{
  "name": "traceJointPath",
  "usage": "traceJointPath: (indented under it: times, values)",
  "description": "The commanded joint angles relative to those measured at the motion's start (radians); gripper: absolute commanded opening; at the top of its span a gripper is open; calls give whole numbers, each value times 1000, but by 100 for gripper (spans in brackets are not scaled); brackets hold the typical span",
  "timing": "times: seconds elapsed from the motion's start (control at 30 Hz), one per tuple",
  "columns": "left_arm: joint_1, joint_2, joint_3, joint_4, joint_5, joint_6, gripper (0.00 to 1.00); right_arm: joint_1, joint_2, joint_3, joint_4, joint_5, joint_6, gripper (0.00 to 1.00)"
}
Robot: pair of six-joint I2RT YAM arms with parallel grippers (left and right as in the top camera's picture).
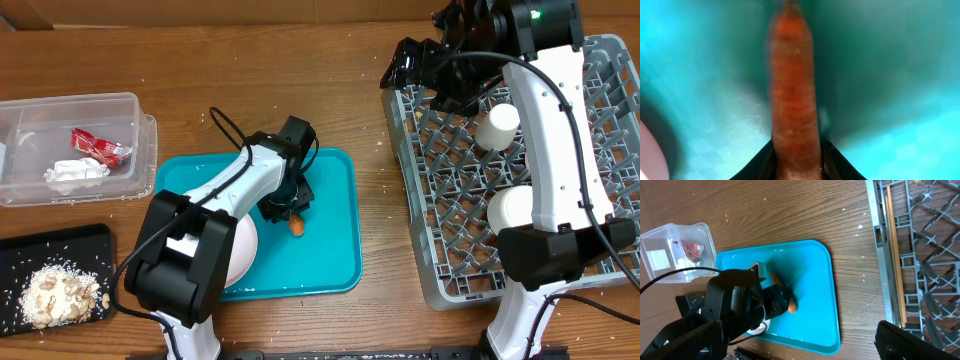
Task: Sort waste into correct bins and load items into the dishwasher
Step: 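Close the left gripper on the carrot piece and lift it, then carry the carrot left and drop it onto the black tray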
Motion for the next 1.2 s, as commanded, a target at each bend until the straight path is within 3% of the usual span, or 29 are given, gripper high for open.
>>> traceJointPath:
  times: [0.0,0.03,0.27,0.4,0.47,0.57,0.77,0.93,1.17]
  values:
    - [12,39,18,-66,-14,-14,14,-4,-26,13,2,8,-16,100]
    - [19,29,42,-96,-18,-7,5,-4,-26,13,2,8,-27,100]
    - [158,-63,322,-407,-106,-6,4,-4,-26,13,2,8,-29,100]
    - [362,-106,457,-547,-142,-6,5,-4,-26,13,2,8,-29,100]
    - [550,-121,478,-575,-142,-6,6,-4,-26,13,2,8,-29,100]
    - [770,-119,466,-577,-127,-7,7,-4,-26,13,1,27,-29,100]
    - [1083,-119,381,-524,-122,-6,10,-4,-26,13,3,37,-29,100]
    - [1233,-119,188,-362,-180,-1,11,-4,-26,13,2,40,-28,100]
    - [1309,-119,64,-232,-309,29,20,-4,-26,13,2,40,-24,100]
